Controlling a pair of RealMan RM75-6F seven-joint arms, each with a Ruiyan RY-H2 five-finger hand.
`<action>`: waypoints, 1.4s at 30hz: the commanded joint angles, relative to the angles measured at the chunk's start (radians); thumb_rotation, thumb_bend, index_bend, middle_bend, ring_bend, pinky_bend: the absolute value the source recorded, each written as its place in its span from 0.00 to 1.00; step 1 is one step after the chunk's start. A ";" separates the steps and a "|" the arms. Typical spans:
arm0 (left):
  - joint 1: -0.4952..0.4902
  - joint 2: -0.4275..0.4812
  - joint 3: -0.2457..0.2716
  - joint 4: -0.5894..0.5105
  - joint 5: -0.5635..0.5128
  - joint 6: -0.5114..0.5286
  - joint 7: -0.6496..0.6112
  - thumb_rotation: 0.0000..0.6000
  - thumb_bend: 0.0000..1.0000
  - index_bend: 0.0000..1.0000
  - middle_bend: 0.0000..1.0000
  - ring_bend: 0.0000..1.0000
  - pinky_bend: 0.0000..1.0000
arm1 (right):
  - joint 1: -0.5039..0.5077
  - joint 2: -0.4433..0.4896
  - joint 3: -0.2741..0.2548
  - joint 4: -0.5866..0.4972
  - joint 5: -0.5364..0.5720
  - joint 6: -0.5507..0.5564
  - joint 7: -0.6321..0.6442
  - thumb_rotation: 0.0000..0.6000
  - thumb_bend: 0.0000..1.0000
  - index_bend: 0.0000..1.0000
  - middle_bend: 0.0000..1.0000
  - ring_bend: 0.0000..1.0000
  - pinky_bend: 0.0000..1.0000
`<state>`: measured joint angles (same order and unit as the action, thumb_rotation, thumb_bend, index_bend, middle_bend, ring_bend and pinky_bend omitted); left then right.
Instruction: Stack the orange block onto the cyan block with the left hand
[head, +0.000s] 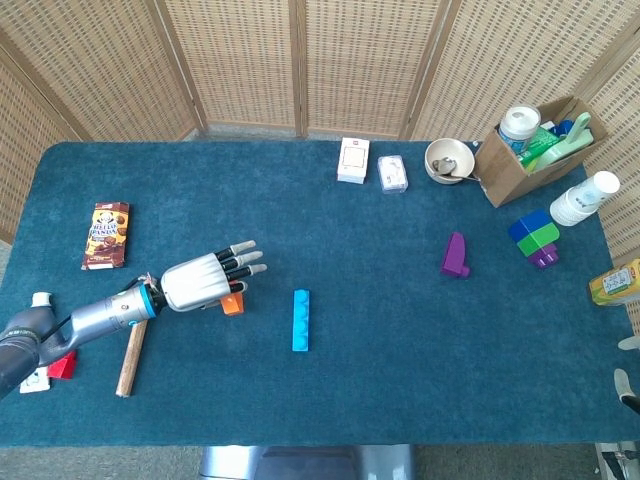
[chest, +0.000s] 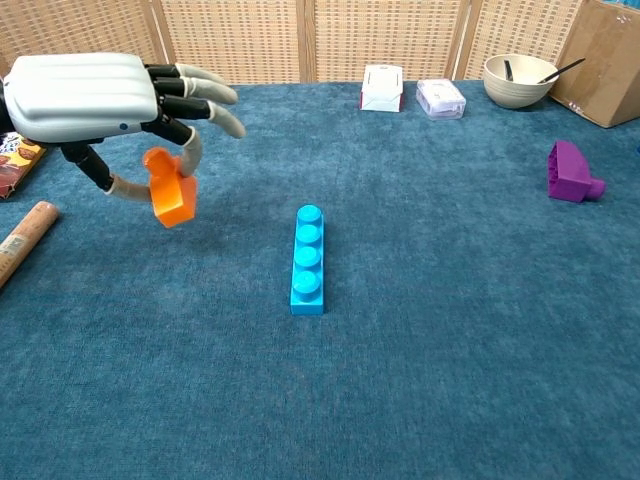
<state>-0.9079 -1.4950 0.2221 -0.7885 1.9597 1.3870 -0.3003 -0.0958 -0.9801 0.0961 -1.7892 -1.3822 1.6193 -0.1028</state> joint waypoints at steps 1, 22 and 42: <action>-0.016 0.016 -0.006 -0.050 0.013 0.008 0.013 1.00 0.33 0.54 0.19 0.09 0.08 | -0.002 0.000 0.000 0.002 0.001 0.002 0.003 1.00 0.32 0.41 0.39 0.32 0.40; -0.123 0.008 -0.059 -0.289 0.030 -0.128 0.118 1.00 0.33 0.55 0.19 0.08 0.06 | -0.024 -0.002 -0.003 0.049 0.007 0.009 0.071 1.00 0.32 0.41 0.39 0.32 0.40; -0.204 -0.031 -0.069 -0.312 0.057 -0.231 0.168 1.00 0.33 0.55 0.18 0.08 0.05 | -0.040 -0.007 -0.001 0.094 0.021 0.008 0.124 1.00 0.32 0.40 0.39 0.32 0.40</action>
<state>-1.1085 -1.5232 0.1517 -1.1035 2.0145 1.1594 -0.1348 -0.1348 -0.9872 0.0949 -1.6963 -1.3621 1.6271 0.0204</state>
